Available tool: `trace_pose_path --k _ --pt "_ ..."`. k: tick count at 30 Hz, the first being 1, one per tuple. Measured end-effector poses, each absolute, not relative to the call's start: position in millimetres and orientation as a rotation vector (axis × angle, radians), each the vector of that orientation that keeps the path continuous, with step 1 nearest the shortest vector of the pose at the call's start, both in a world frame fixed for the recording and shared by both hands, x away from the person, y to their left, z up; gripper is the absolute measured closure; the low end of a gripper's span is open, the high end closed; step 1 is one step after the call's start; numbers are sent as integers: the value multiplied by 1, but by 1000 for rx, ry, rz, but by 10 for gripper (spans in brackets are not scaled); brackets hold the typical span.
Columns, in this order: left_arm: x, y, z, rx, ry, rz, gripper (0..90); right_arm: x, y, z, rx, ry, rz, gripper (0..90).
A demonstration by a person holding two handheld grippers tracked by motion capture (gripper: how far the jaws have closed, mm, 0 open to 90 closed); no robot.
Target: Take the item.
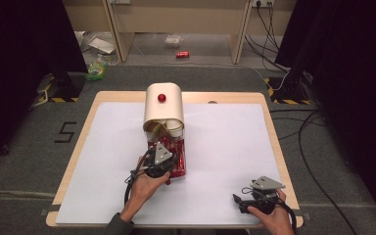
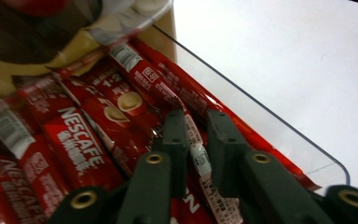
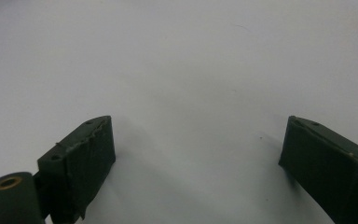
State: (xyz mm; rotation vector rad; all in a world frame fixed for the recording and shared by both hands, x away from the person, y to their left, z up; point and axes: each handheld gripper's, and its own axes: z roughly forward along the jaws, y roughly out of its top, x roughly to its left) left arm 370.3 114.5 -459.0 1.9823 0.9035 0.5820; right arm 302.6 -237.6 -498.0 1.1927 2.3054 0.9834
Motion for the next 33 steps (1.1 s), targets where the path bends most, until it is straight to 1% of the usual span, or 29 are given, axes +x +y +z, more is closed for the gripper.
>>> trace_pose_path --k 2,10,17,25,33 --pt "370 116 -458 1981 900 580 820 303 -237 -498 1194 2307 983 102" --pt "368 120 -453 1990 876 580 842 303 -238 -498 1192 2305 984 102" --pt "364 124 -444 2017 844 568 849 303 -238 -498 1194 2306 984 101" --pt "359 131 -438 2033 837 531 854 302 -238 -498 1195 2305 985 101" --pt "354 137 -434 2041 832 520 855 303 -237 -498 1194 2306 984 101"
